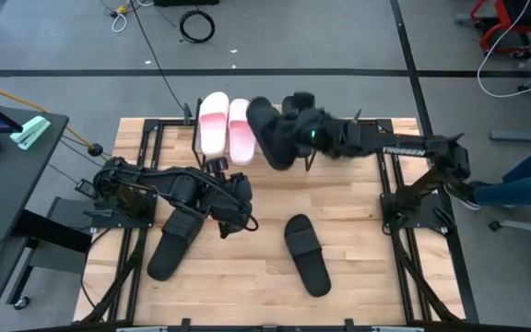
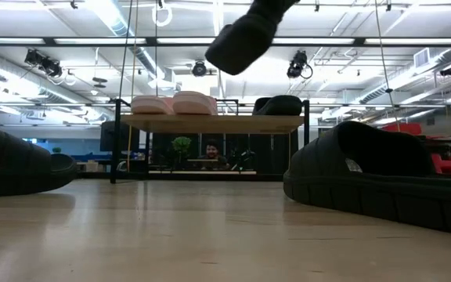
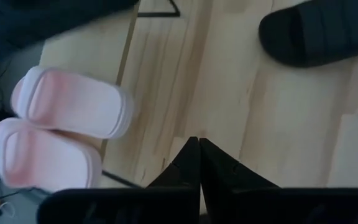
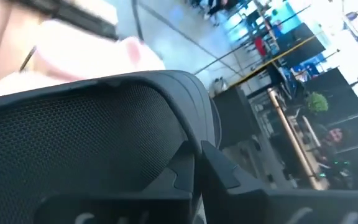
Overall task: Pick and place slides into the shelf
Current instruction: Put the black slipper on the shelf
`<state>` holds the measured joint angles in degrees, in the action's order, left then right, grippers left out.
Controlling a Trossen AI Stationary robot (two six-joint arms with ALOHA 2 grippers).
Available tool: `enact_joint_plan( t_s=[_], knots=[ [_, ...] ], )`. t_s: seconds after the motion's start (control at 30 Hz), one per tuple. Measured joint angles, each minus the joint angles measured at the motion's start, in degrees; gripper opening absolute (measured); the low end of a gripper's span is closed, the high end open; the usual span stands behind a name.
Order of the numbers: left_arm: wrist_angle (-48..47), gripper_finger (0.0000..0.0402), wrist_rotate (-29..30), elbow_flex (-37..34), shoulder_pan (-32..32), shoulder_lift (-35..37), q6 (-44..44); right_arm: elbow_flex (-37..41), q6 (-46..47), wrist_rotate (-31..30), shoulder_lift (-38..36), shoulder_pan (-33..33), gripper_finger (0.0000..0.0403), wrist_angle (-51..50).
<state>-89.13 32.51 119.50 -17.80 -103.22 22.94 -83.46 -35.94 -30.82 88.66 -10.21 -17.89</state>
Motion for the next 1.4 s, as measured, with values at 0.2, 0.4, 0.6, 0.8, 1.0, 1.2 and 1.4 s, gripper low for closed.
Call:
enact_joint_plan(
  t_s=[0.2, 0.4, 0.6, 0.8, 1.0, 1.2, 1.4],
  knots=[
    [-0.8, 0.0019, 0.4, 0.0, 0.0, 0.0, 0.0, -0.1, 4.8, 10.3, 0.0, -10.3, 0.0009, 1.3],
    [-0.9, 0.0025, 1.5, 0.0, 0.0, 0.0, 0.0, -0.1, 10.6, 18.7, 1.6, -16.2, 0.0009, 5.2],
    [-0.9, 0.001, 1.6, 0.0, 0.0, 0.0, 0.0, 0.0, 9.2, 17.0, 7.8, -16.6, 0.0009, 8.8],
    [-0.9, 0.001, 1.6, 0.0, 0.0, 0.0, -0.1, 0.0, 5.5, 7.8, 11.0, -16.2, 0.0009, 11.4],
    [-0.9, 0.0023, 1.8, 0.0, 0.0, 0.0, 0.5, 0.0, 6.2, 5.1, 14.3, -14.9, 0.0009, 10.8],
    [-0.9, 0.0015, 1.8, 0.0, 0.0, 0.0, 0.8, -0.1, 4.3, -7.7, 16.7, -13.0, 0.0009, 9.8],
    [-0.9, 0.0007, 1.8, 0.0, 0.0, 0.0, 0.9, 0.0, 3.1, -12.2, 16.1, -11.5, 0.0009, 9.4]
  ],
)
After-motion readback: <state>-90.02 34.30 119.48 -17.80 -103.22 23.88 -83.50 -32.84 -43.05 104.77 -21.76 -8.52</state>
